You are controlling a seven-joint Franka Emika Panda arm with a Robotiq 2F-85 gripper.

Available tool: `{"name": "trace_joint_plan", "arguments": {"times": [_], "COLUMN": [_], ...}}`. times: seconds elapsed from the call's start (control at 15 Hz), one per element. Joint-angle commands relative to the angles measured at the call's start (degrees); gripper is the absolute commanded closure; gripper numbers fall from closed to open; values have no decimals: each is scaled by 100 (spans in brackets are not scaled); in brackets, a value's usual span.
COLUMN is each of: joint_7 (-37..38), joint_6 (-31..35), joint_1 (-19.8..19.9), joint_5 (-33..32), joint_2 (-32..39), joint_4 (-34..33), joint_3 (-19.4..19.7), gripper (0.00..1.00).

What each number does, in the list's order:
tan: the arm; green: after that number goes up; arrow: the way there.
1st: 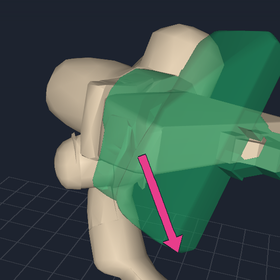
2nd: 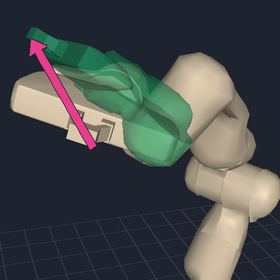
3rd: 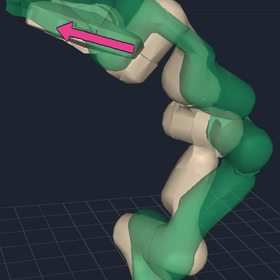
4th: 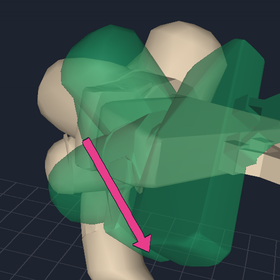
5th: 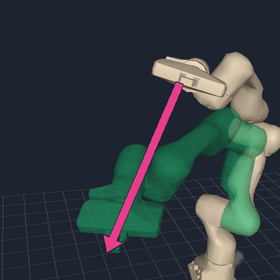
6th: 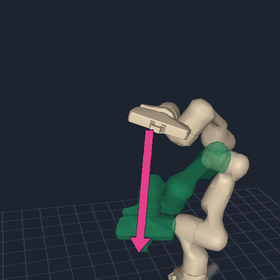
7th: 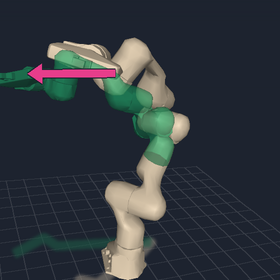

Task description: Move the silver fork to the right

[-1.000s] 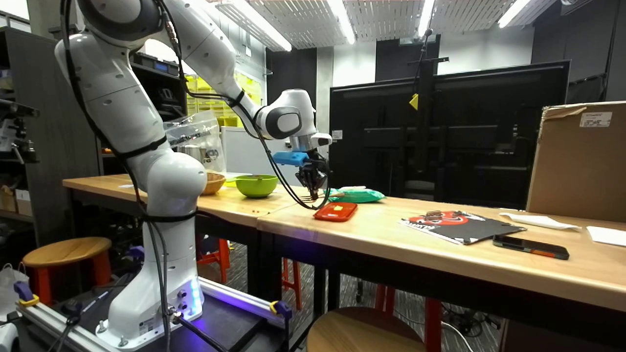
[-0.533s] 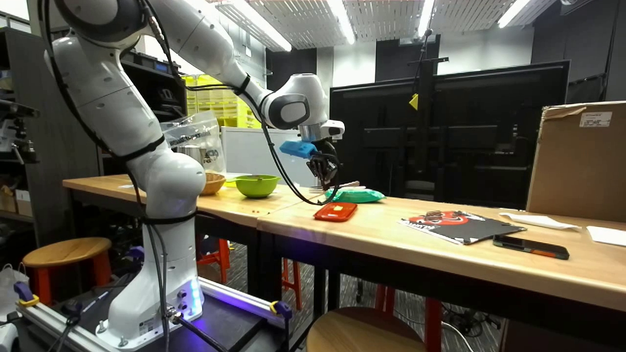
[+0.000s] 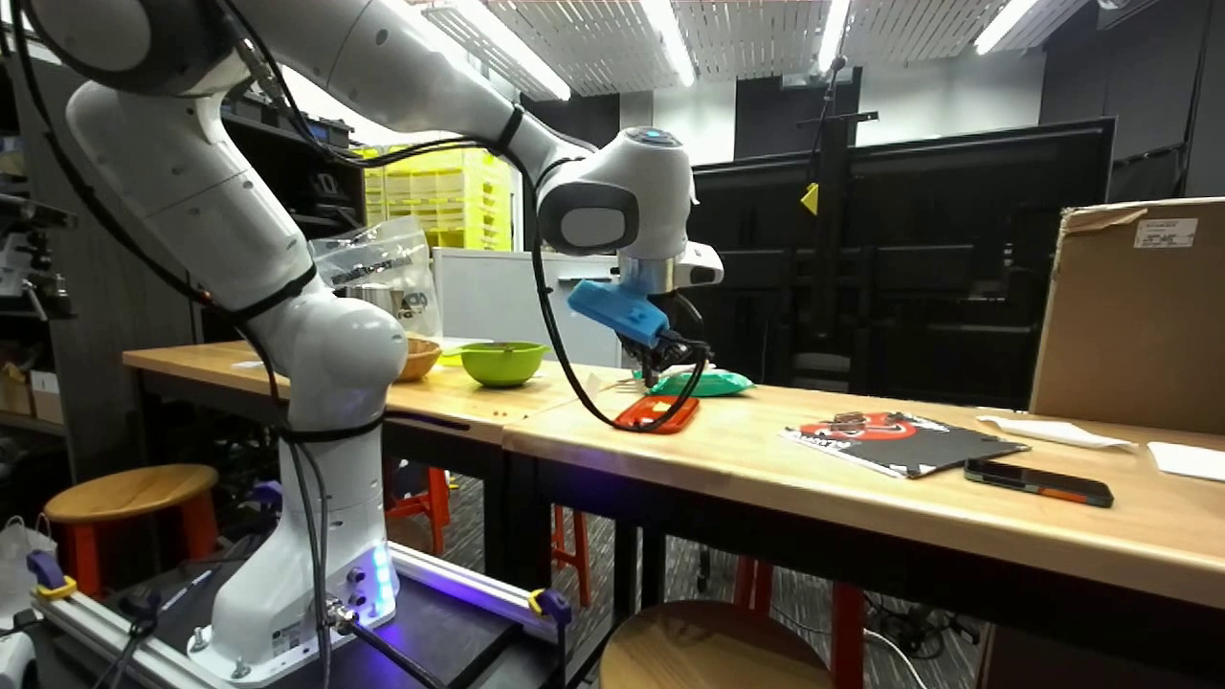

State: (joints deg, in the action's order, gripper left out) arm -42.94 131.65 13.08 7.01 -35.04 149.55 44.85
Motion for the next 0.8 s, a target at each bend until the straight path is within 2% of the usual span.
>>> {"name": "trace_joint_plan", "arguments": {"times": [0.0, 0.13, 0.27, 0.4, 0.73], "joint_7": [-1395, -1870, -2116, -2150, -1929], "joint_6": [-1188, -1804, -2248, -2375, -2281], "joint_1": [-251, -349, -487, -630, -994], "joint_5": [197, 212, 207, 209, 372], "joint_2": [31, 169, 292, 383, 657], "joint_4": [-720, -1141, -1491, -1710, -1961], "joint_3": [1111, 1589, 1907, 2013, 1835], "gripper": [99, 99, 99, 99, 99]}}
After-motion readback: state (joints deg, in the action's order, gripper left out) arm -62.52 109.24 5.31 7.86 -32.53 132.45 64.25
